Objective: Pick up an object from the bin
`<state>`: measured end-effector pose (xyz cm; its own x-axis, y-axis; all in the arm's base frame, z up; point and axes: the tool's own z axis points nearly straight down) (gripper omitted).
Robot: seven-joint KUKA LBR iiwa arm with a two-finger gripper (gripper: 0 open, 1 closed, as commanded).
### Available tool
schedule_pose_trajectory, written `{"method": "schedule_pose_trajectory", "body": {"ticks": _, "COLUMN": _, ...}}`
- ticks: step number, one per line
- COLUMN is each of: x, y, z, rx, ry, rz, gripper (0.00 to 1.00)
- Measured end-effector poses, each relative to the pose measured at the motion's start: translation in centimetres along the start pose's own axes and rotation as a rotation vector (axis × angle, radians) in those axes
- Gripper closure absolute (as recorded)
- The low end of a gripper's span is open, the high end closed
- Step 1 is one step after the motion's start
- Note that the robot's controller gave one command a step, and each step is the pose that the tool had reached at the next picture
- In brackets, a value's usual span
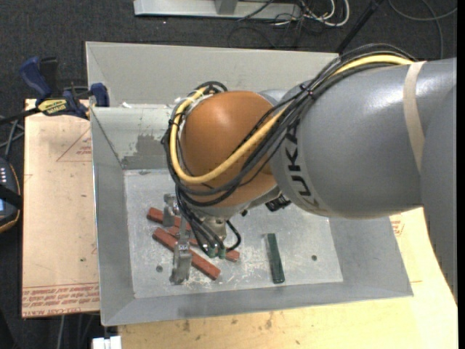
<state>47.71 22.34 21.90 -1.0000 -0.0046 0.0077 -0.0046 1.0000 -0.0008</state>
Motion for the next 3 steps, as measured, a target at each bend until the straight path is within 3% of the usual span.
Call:
{"method": "schedule_pose_trajectory", "body": {"ticks": 1, "x": -0.2, "y": -0.1, "z": -0.4, "rx": -0.002, "ry": -0.007, "rz": 0.004, "gripper": 0.0}}
{"method": "schedule_pose_trajectory", "body": {"ticks": 2, "x": -3.6, "y": -0.9, "z": 5.5, "rx": -0.004, "ry": -0.014, "rz": -0.051, "gripper": 0.0}}
{"method": "schedule_pose_trajectory", "body": {"ticks": 3, "x": -4.3, "y": -1.3, "z": 11.7, "rx": -0.003, "ry": -0.012, "rz": -0.013, "gripper": 0.0}}
